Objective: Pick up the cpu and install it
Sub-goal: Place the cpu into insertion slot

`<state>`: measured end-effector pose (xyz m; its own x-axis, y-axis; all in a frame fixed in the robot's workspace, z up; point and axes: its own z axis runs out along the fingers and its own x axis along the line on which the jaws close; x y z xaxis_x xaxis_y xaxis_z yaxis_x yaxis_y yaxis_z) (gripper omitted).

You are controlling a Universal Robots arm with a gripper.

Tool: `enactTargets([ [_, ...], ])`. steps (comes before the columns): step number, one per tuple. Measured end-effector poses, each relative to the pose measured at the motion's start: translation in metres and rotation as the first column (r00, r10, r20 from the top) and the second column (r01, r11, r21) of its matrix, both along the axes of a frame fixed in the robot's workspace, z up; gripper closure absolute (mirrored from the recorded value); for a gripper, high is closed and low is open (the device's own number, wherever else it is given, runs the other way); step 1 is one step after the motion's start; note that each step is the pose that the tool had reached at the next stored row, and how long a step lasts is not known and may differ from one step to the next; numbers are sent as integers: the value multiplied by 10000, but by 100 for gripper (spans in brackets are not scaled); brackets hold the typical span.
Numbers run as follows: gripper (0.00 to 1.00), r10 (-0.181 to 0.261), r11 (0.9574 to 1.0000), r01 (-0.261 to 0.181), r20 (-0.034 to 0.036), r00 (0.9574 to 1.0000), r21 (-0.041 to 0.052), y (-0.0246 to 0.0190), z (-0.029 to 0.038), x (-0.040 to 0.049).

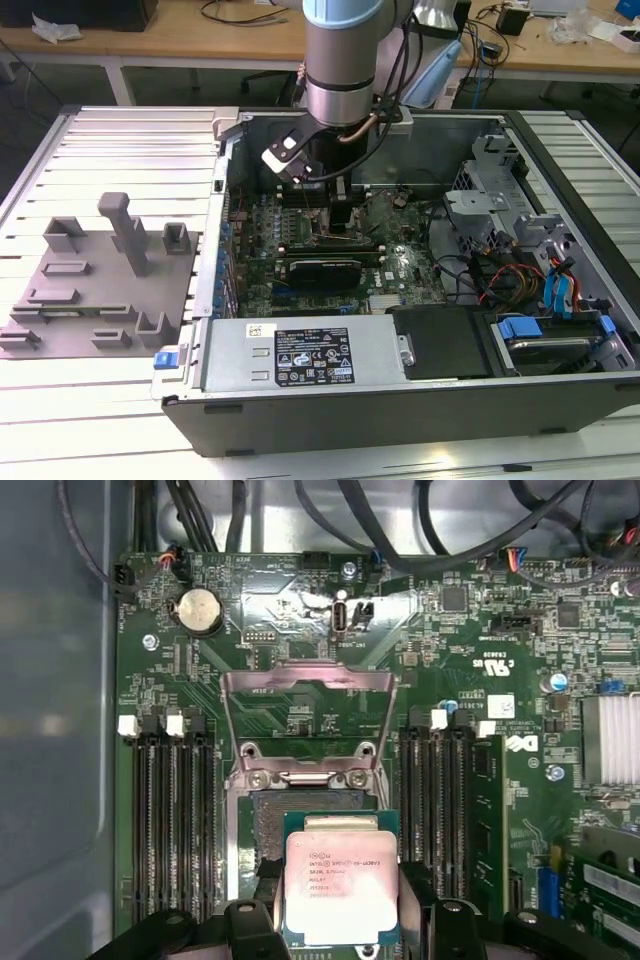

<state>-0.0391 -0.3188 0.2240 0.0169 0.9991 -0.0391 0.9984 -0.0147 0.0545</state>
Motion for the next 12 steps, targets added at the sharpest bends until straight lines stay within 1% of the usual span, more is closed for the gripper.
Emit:
enactTargets([
  [5, 46, -88, 10000, 88, -2, 10000, 5, 3, -64, 0],
  [7, 46, -127, 9999, 127, -2, 9999, 31, 13, -76, 0],
  [12, 46, -196, 9998, 196, -2, 9998, 35, 38, -115, 1],
])
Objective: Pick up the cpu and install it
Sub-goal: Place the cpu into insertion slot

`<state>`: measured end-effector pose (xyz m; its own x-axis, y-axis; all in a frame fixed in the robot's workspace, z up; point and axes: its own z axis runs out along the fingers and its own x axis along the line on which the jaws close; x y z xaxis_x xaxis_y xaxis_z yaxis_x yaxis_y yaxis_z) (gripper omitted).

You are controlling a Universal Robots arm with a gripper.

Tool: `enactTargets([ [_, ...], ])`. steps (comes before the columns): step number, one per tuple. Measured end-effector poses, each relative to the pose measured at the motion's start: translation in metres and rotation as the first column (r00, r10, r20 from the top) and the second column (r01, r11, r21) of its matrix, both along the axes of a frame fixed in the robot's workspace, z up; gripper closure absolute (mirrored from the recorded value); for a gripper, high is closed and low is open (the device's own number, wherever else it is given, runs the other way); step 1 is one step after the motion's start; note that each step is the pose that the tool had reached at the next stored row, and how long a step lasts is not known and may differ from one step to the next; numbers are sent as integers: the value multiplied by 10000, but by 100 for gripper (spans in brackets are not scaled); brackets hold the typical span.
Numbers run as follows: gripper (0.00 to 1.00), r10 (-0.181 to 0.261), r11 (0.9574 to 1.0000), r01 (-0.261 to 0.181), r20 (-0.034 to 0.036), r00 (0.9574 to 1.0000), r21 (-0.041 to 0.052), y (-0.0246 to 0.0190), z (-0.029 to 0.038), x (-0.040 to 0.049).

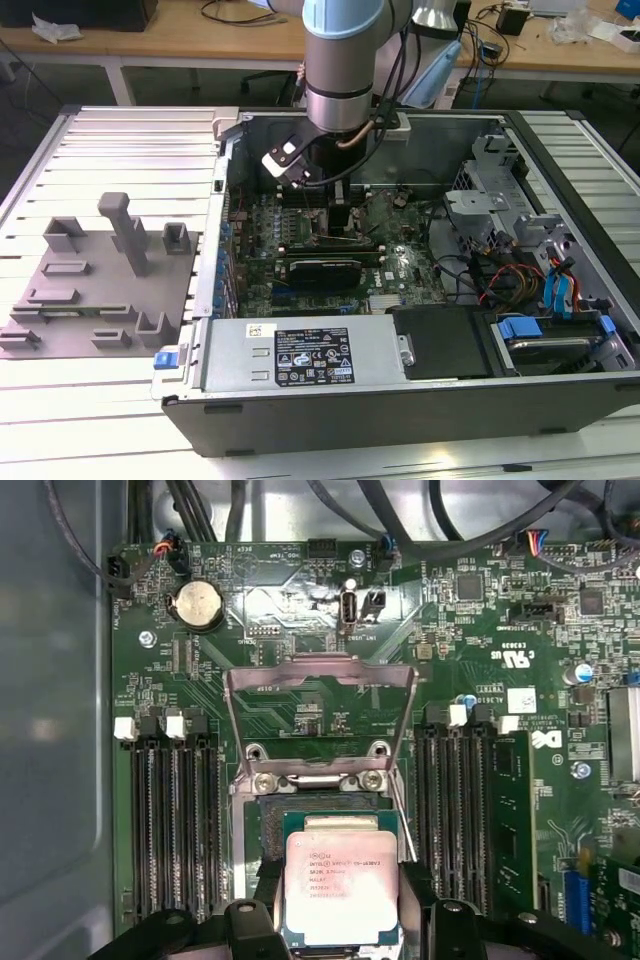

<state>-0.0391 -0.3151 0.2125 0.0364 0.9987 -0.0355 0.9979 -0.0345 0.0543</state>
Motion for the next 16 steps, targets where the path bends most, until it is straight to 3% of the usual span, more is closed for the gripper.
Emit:
enactTargets([
  [4, 46, -71, 10000, 71, 0, 10000, 13, 15, -52, 0],
  [9, 46, -70, 10000, 70, 1, 10000, 63, 44, -70, 1],
  [16, 46, 89, 9999, -89, 0, 10000, 62, 47, -79, 8],
])
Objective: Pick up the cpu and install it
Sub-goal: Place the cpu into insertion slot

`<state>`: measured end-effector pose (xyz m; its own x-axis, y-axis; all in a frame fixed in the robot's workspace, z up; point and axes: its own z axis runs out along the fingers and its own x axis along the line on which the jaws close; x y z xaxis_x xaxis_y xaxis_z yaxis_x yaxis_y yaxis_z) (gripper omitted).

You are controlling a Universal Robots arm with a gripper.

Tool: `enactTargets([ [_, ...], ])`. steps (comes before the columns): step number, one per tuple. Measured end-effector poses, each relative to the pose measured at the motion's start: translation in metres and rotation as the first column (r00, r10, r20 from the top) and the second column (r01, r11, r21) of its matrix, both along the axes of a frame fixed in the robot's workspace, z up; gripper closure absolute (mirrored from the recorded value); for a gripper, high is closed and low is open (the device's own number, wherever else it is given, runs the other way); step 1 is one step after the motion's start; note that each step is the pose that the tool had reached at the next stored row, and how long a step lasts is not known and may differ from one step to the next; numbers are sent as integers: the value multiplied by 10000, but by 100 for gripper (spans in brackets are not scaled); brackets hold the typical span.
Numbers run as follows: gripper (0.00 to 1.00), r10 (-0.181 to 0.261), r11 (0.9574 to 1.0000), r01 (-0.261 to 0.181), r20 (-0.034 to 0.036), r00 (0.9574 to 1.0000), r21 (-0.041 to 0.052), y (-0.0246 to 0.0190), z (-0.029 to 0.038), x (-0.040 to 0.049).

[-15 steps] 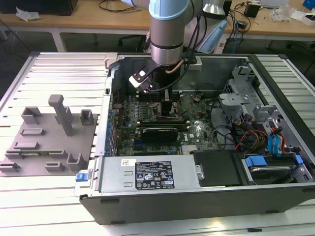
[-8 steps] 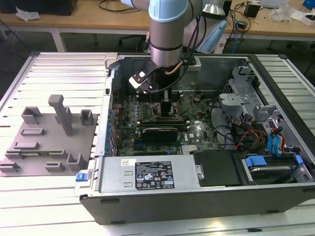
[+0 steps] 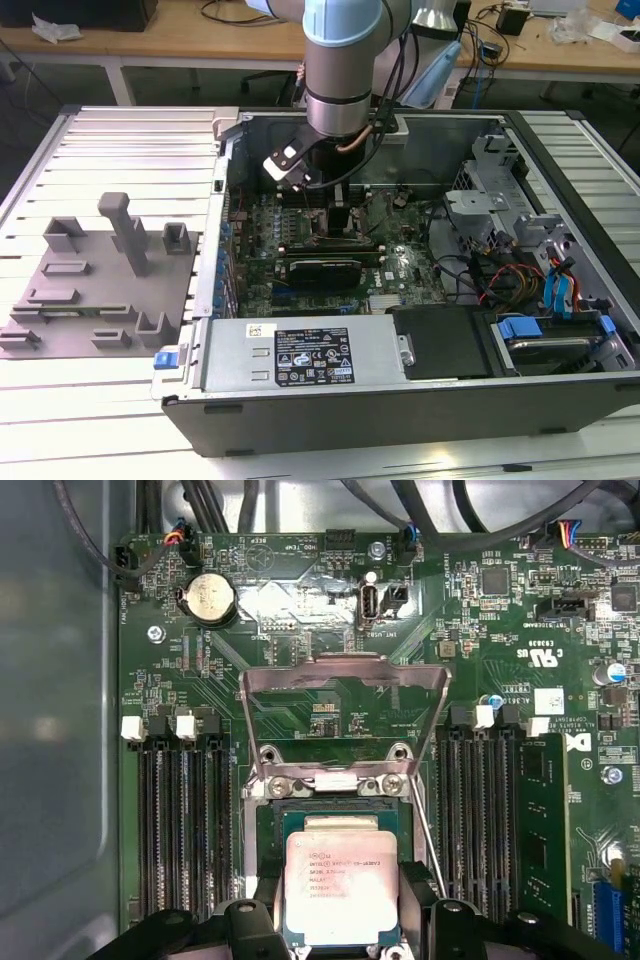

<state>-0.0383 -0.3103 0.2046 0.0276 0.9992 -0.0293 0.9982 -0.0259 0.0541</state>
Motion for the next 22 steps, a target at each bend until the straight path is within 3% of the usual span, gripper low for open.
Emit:
enactTargets([
  [22, 46, 191, 9998, -191, 0, 9998, 1, 3, -56, 4],
])
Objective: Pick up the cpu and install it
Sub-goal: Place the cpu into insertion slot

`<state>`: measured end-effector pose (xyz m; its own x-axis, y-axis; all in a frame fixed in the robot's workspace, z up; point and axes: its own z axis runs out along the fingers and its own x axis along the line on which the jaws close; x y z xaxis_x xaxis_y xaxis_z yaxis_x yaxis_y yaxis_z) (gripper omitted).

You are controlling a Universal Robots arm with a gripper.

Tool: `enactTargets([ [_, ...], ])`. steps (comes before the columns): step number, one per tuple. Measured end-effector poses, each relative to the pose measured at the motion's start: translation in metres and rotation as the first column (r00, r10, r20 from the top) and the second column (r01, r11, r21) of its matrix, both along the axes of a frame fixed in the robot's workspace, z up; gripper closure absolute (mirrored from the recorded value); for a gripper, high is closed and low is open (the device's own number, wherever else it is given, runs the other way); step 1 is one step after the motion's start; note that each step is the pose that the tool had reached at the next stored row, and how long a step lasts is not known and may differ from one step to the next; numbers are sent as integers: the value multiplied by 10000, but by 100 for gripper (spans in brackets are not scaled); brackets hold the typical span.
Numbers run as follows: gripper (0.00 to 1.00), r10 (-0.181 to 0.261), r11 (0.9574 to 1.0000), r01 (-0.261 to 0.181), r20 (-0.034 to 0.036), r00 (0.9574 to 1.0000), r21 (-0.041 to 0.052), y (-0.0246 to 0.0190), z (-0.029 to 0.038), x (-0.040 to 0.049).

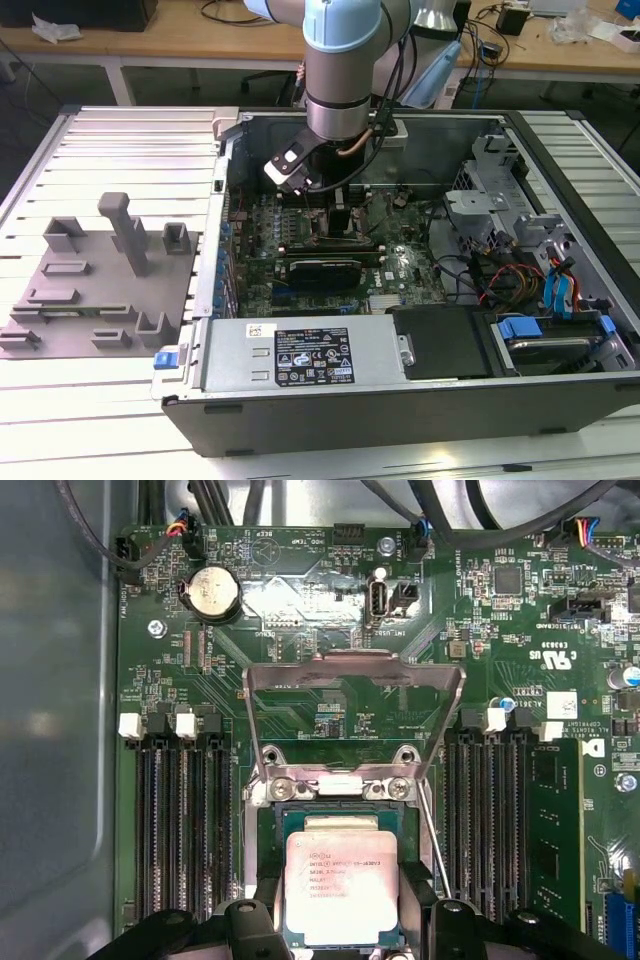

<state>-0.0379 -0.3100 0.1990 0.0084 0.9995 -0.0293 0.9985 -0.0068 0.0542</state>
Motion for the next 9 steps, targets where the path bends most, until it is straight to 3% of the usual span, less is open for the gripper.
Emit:
enactTargets([
  [9, 46, 16, 10000, -16, 0, 10000, -1, 0, -10, 0],
])
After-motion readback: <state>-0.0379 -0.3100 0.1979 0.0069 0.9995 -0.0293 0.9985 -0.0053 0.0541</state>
